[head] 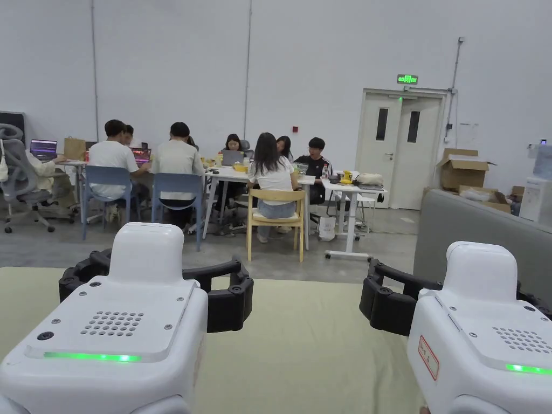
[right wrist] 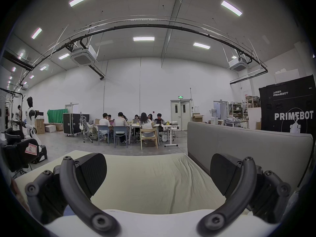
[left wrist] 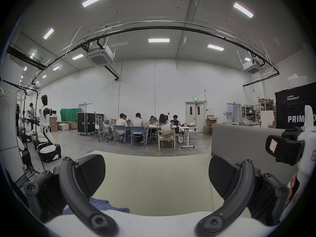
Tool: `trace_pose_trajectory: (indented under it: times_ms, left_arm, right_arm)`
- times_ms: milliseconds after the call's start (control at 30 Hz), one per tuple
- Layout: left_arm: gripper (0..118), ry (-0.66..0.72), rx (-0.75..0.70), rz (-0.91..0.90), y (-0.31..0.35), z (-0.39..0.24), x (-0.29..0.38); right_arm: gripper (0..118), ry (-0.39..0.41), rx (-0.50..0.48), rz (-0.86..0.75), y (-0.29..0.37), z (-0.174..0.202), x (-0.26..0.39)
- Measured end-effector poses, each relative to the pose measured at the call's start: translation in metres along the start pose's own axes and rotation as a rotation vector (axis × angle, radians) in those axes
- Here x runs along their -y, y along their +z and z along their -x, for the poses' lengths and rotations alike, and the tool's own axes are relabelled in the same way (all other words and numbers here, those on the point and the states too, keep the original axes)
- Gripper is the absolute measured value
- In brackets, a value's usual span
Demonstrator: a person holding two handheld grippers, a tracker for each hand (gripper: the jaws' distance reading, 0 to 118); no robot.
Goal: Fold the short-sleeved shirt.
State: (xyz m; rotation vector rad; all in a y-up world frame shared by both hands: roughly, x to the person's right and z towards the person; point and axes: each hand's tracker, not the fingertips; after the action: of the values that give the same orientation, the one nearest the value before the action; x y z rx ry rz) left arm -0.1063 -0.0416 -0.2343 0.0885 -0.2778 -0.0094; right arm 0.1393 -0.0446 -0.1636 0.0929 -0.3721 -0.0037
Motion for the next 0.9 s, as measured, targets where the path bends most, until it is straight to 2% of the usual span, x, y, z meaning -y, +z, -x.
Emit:
trace_pose_trajectory:
  times_ms: [900]
  left_arm:
    - [118,-0.002,-0.005,0.000,0.0014,-0.0001,0.0011]
  right_arm:
    - [118,0.012,-0.001,-0.028,0.0047,0.0013,-0.0034]
